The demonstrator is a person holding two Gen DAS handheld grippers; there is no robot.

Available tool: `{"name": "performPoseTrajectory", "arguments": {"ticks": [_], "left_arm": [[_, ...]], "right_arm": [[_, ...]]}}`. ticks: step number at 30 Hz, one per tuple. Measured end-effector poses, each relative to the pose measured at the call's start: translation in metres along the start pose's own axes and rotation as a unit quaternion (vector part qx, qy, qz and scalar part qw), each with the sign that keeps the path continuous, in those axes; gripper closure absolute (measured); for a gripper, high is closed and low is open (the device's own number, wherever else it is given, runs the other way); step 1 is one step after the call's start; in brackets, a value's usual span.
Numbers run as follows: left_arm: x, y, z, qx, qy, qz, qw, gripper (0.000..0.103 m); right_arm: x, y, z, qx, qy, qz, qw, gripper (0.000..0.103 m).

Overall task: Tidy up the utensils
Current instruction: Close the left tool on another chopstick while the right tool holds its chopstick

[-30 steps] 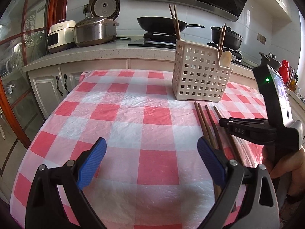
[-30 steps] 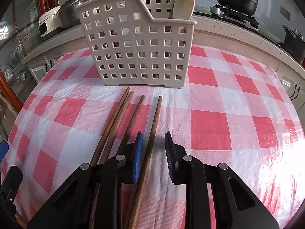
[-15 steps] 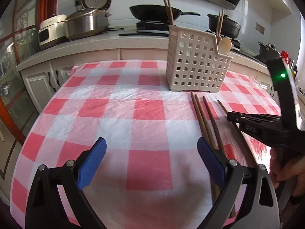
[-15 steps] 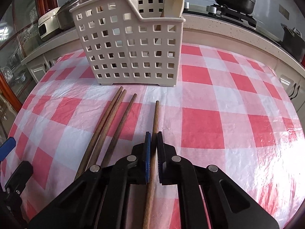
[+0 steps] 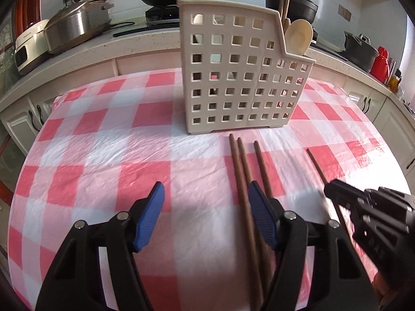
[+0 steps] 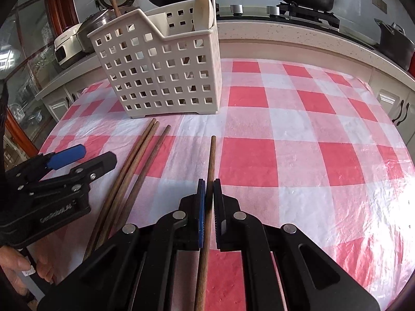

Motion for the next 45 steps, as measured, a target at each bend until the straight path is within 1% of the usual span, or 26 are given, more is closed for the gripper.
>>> {"name": "performPoseTrajectory", "arguments": {"ticks": [3,5,6,9,12,14,15,17,18,19,21,26,30,36,45], "left_arm": [[-0.005,0.01,0.004,-0.005,-0.002,-0.008,1.0,0.044],[-0.006,0.017,0.006,-0.007,-0.001,-0.018,0.9998,0.049],[-0.006,0.02,0.007,-0.007,-0.001,-0.021,0.9997,0.05],[-0.006,0.025,0.009,-0.012,0.004,-0.023,0.9996,0.051],[-0.006,0.028,0.015,-0.02,0.021,-0.02,0.9994,0.056],[-0.006,0.028,0.019,-0.016,0.024,-0.022,0.9993,0.067],[-0.007,0.028,0.021,-0.014,0.027,-0.023,0.9993,0.071],[-0.006,0.028,0.024,-0.01,0.031,-0.026,0.9991,0.09],[-0.006,0.027,0.025,-0.006,0.031,-0.028,0.9991,0.094],[-0.005,0.026,0.025,0.0,0.028,-0.031,0.9991,0.096],[-0.004,0.023,0.021,0.016,0.015,-0.034,0.9992,0.096],[0.003,0.006,0.013,0.022,0.004,-0.012,0.9997,0.097],[0.007,-0.024,0.011,0.024,0.001,0.023,0.9994,0.097],[0.018,-0.073,0.014,0.027,0.016,0.079,0.9964,0.097],[0.029,-0.127,0.005,0.045,0.011,0.122,0.9914,0.097]], "right_arm": [[0.002,0.001,0.003,-0.009,0.004,-0.002,1.0,0.096],[0.003,0.002,0.006,-0.013,0.009,-0.004,1.0,0.096],[0.004,0.002,0.007,-0.015,0.011,-0.004,1.0,0.096],[0.005,0.003,0.008,-0.019,0.014,-0.003,1.0,0.096],[0.004,0.003,0.007,-0.02,0.013,-0.003,1.0,0.096],[0.004,0.004,0.007,-0.02,0.012,-0.003,1.0,0.096],[0.004,0.004,0.007,-0.02,0.011,-0.003,1.0,0.096],[0.004,0.004,0.007,-0.021,0.01,-0.003,1.0,0.096],[0.004,0.004,0.007,-0.021,0.01,-0.003,1.0,0.096],[0.005,0.003,0.007,-0.021,0.01,-0.002,1.0,0.096],[0.005,0.001,0.008,-0.021,0.013,0.0,1.0,0.096],[0.004,-0.015,0.011,-0.022,0.016,0.027,0.999,0.096],[0.001,-0.031,0.011,-0.021,0.017,0.049,0.998,0.096],[-0.003,-0.059,0.005,-0.019,0.009,0.084,0.996,0.096],[-0.005,-0.1,-0.004,-0.01,-0.009,0.129,0.992,0.097]]}}
Point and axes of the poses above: each gripper's, at about its wrist camera, not at the fingertips, and y roughly the way its jaws point, z to its right, x to its underside, the point moved 1 cm from there along y, roughly the way its jaws point, and after that the axes turned 13 degrees about -y, right-handed, at the moved point
